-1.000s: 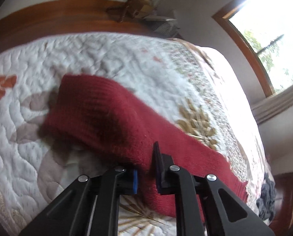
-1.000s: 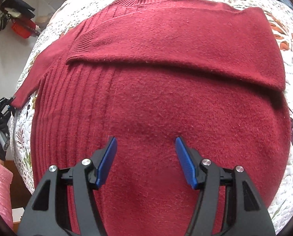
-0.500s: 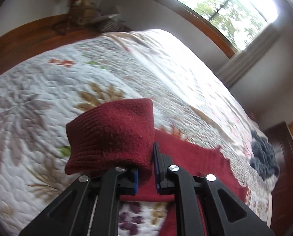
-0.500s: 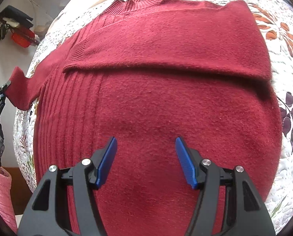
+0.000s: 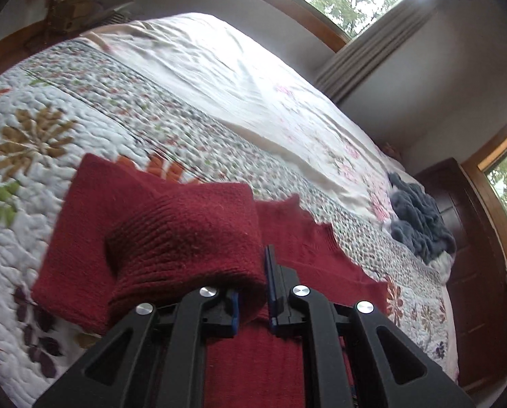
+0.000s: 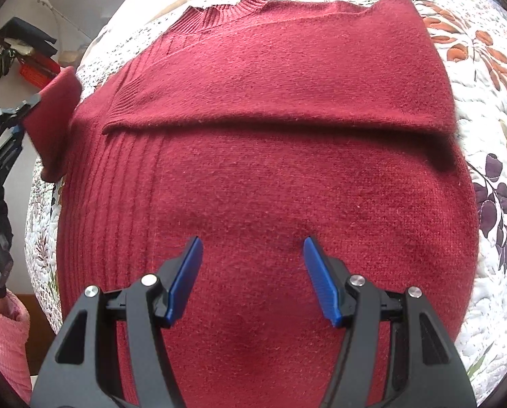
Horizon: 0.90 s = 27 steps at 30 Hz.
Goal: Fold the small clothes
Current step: 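Fold the sleeve across the chest with the left gripper and release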
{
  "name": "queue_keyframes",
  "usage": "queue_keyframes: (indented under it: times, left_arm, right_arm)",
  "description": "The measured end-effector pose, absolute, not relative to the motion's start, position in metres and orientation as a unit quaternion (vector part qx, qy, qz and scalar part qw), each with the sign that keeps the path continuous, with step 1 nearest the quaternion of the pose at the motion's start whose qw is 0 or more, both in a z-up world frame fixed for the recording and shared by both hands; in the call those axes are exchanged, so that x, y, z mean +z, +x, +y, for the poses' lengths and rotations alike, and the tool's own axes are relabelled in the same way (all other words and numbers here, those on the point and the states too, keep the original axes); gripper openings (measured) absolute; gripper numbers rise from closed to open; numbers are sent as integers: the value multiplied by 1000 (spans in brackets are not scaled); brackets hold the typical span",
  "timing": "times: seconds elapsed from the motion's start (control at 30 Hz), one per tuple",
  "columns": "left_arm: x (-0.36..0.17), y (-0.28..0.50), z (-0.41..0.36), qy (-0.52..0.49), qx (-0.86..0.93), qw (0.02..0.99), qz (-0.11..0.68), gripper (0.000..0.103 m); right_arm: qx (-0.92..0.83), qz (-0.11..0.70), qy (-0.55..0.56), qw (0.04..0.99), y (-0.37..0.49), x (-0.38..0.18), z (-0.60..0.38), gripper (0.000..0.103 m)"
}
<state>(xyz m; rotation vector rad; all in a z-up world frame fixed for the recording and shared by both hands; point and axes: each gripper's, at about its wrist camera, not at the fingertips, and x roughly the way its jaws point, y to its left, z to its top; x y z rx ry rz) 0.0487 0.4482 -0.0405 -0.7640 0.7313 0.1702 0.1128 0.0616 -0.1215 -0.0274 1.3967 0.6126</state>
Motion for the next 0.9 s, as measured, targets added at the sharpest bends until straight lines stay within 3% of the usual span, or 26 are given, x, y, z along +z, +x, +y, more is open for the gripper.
queue_keyframes:
  times: [0.2, 0.27, 0.33, 0.4, 0.5, 0.63, 0.77, 0.9]
  left_arm:
    - [-85, 67, 430, -370, 79, 835, 400, 14]
    - [-103, 68, 425, -369, 83, 824, 422, 19]
    - [-120, 65, 421, -373, 85, 810, 444, 33]
    - [-125, 58, 419, -379, 78, 804, 452, 34]
    - [-112, 40, 417, -370, 73, 807, 454, 47]
    - [-71, 10, 425, -360, 75, 834, 410, 56]
    - [-42, 13, 440, -338, 85, 858, 377, 58]
    - [-57, 42, 450, -334, 87, 849, 399, 58]
  right_arm:
    - [280, 634, -12, 721, 112, -125, 61, 62]
    - [280, 636, -13, 719, 113, -127, 62, 62]
    - [280, 636, -16, 719, 114, -128, 63, 64]
    - [281, 637, -19, 718, 114, -128, 64, 64]
    - [280, 638, -18, 717, 116, -126, 65, 64]
    - [288, 629, -19, 722, 118, -116, 70, 64]
    - [299, 625, -16, 721, 120, -109, 82, 64]
    - [307, 625, -19, 717, 119, -105, 98, 64]
